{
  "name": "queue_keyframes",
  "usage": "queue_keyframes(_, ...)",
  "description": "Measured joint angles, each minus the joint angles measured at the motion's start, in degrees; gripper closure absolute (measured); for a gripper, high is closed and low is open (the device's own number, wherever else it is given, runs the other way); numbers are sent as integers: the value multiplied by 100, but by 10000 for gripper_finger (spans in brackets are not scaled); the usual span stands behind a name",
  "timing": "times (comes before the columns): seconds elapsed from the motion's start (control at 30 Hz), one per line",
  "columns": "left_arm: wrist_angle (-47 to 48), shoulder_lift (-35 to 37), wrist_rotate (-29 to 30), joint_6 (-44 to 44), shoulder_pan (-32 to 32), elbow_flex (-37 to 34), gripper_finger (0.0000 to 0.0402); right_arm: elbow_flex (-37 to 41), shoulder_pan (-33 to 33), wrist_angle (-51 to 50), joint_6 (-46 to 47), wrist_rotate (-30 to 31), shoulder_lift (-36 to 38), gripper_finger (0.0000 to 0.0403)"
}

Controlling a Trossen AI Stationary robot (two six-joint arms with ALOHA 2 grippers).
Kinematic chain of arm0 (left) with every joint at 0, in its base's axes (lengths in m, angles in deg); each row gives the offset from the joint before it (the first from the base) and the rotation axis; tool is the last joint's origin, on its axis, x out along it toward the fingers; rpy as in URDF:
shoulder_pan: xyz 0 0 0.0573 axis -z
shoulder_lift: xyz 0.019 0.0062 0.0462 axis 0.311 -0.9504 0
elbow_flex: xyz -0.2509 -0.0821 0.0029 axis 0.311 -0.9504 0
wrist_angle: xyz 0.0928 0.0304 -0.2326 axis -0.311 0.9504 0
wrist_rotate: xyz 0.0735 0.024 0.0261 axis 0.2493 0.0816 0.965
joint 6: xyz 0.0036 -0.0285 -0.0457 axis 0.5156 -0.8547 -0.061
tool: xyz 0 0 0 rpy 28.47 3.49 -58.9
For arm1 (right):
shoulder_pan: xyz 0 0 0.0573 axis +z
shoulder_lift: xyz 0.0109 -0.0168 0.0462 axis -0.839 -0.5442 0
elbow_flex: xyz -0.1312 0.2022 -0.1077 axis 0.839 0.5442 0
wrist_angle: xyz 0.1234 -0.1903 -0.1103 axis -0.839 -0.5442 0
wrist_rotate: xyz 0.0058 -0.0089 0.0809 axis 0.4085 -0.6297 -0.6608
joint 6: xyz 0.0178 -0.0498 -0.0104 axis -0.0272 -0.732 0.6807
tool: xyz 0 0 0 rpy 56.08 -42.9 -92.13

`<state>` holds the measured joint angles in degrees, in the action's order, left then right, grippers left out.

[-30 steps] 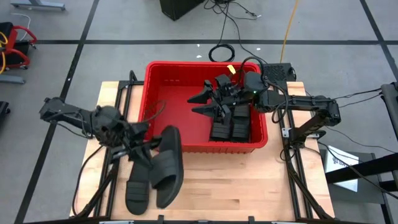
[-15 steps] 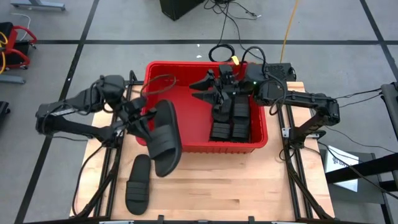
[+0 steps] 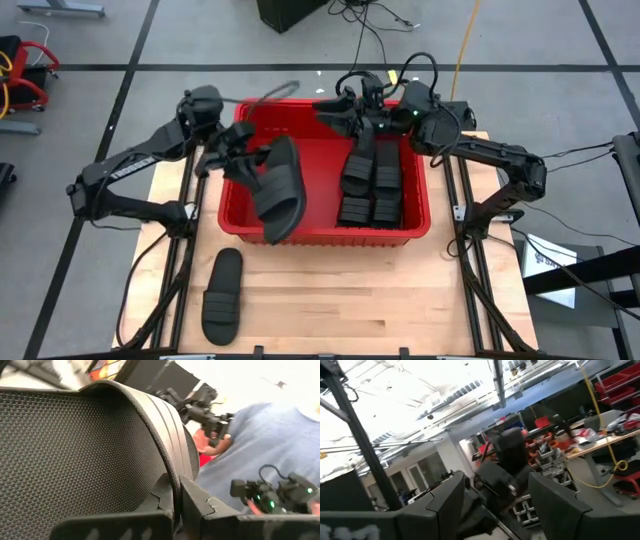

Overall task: Pick and place slides into bin
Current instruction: Put the black slide into the red bin

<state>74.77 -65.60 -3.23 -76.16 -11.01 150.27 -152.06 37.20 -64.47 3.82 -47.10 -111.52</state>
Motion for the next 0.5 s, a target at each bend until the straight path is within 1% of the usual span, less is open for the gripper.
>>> queue_keyframes(0.07, -1157, -89, -182, -637, -64, -2, 396, 0, -84, 21, 97, 6, 0, 193)
queue_keyframes(0.17, -3287, -185, -443, -1908, -154, 5, 398, 0, -173, 35, 344, -14, 0, 193)
queue_keyframes(0.2, -3761, -211, -475, -2160, -196, 52, 399, 0, -195, 35, 401, -31, 0, 193)
queue_keyframes(0.23, -3955, -223, -470, -2235, -253, 130, 399, 0, -199, 35, 408, -35, 0, 193)
queue_keyframes(0.37, -3913, -250, -428, -2138, -549, 652, 396, 0, -196, 39, 274, -30, 0, 193)
queue_keyframes(0.43, -3934, -295, -220, -2106, -670, 993, 396, 0, -193, 39, 268, 2, 0, 193)
queue_keyframes(0.5, -3944, -349, 162, -2005, -736, 1312, 396, 0, -189, 37, 260, 110, 0, 193)
